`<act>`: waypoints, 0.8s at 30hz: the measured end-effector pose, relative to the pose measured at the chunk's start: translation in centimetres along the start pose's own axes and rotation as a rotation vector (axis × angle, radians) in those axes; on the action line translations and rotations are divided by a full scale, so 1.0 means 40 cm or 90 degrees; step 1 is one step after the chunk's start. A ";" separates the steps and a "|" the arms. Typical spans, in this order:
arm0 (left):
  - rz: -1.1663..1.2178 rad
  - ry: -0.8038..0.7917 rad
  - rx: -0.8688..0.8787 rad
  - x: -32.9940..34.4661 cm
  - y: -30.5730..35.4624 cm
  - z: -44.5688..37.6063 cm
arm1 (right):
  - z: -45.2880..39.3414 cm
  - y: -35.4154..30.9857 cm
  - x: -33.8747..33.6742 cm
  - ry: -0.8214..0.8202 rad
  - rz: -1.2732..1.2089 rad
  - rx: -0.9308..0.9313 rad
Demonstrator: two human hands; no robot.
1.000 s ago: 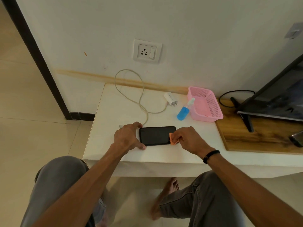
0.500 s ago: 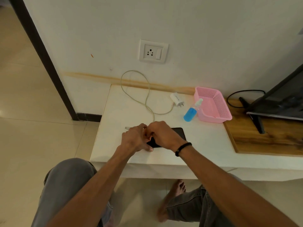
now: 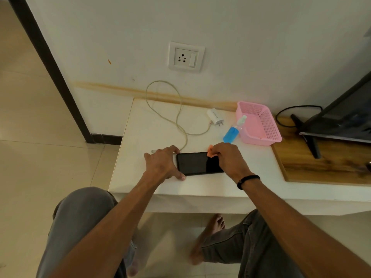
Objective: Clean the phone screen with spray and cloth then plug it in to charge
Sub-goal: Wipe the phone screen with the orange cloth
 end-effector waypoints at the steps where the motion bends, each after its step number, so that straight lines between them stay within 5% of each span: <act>1: -0.006 0.002 -0.002 0.000 0.001 0.001 | 0.011 0.007 -0.003 0.023 0.001 0.018; 7: -0.027 0.013 -0.005 -0.002 0.007 0.006 | 0.093 -0.010 0.034 0.158 0.087 0.118; 16: 0.014 0.001 0.000 -0.005 0.008 0.018 | 0.124 -0.151 0.181 0.155 -0.010 0.127; 21: 0.031 0.041 0.022 -0.004 0.006 0.028 | 0.079 -0.221 0.230 0.054 -0.261 0.158; 24: 0.032 -0.018 0.016 -0.024 -0.002 0.037 | 0.059 -0.206 0.211 0.004 -0.601 0.280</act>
Point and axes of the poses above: each hand's wrist, its own z-axis away from the middle knuckle, its own x-axis out of the palm, y = z × x, the point moved 1 cm from there along -z, towards the middle knuckle, and after that the axes turned 13 degrees about -z, right-handed, at the moved point
